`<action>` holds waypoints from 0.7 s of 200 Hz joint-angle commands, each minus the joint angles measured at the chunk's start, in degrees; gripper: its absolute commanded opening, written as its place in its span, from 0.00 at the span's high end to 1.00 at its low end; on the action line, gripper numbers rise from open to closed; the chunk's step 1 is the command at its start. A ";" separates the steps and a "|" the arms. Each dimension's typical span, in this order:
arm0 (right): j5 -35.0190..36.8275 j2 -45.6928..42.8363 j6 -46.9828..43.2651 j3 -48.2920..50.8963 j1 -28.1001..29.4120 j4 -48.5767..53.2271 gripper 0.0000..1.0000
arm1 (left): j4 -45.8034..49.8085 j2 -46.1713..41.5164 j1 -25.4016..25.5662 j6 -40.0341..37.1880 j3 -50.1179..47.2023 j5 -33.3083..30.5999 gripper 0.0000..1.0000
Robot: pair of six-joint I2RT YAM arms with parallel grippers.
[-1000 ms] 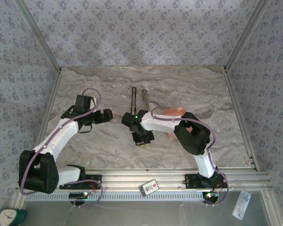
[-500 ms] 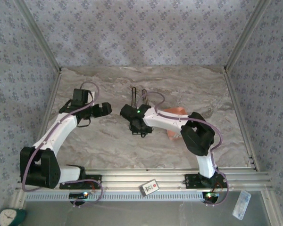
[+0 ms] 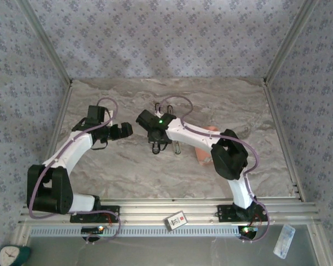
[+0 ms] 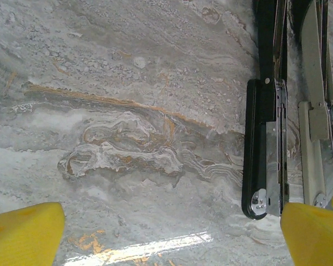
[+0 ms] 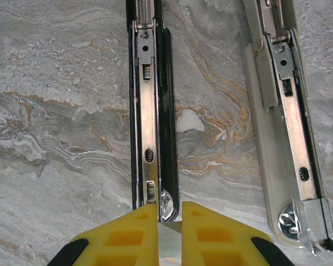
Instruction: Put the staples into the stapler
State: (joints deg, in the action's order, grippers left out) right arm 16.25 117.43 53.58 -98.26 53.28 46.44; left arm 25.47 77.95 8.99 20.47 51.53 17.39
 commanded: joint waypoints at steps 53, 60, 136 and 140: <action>1.42 3.76 0.25 -2.68 0.90 1.20 0.86 | -1.05 1.49 -0.53 -0.16 -0.31 1.77 0.01; 1.20 4.02 0.28 -2.76 0.99 1.37 0.86 | -1.09 1.58 -0.55 -0.17 -0.30 1.77 0.01; 1.13 5.34 0.26 -3.39 1.71 0.67 0.87 | -0.91 1.52 -0.54 -0.36 -0.45 1.91 0.00; 1.15 5.48 0.29 -3.43 1.70 0.67 0.87 | -0.95 1.52 -0.56 -0.34 -0.40 1.93 0.01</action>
State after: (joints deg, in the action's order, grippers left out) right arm 16.32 121.16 53.58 -99.81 54.54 46.33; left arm 24.99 79.35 8.99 20.45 51.48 18.26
